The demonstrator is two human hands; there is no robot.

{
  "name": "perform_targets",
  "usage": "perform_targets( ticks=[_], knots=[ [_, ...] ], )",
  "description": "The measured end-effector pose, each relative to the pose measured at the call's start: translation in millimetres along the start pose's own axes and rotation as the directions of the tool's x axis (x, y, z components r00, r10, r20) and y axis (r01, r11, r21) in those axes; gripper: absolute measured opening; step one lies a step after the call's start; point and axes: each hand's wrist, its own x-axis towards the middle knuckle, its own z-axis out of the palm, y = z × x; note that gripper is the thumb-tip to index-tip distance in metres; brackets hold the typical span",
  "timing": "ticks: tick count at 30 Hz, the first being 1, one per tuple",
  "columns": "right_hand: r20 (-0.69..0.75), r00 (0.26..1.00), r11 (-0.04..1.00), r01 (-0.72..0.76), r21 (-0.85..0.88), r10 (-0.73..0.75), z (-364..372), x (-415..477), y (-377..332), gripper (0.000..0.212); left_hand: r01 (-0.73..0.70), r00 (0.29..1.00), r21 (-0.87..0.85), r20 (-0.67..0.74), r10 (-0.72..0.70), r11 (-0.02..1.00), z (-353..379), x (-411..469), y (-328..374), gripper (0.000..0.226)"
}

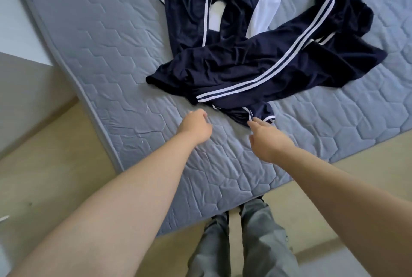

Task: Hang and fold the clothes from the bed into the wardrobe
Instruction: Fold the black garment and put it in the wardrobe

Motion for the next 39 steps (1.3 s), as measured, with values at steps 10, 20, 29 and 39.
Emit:
perform_targets(
  ticks=[10, 20, 29, 39],
  knots=[
    [0.075, 0.988, 0.909, 0.153, -0.387, -0.135, 45, 130, -47, 0.067, 0.181, 0.950, -0.784, -0.017, -0.312, 0.594, 75, 108, -43, 0.077],
    [-0.085, 0.975, 0.944, 0.174, -0.281, -0.205, 50, 104, -28, 0.049, 0.132, 0.922, -0.986, 0.162, -0.352, -0.106, 44, 133, -35, 0.025],
    [-0.059, 0.998, 0.997, 0.016, -0.078, -0.021, 8, -26, -40, 0.037, 0.157, 0.955, -0.981, 0.181, -0.236, -0.116, 5, -49, -16, 0.007],
    [-0.328, 0.944, 0.977, 0.111, 0.183, -0.046, -19, -207, -105, 0.080, -0.244, 0.968, -0.810, -0.233, 0.091, 0.533, -67, -240, -22, 0.010]
  ],
)
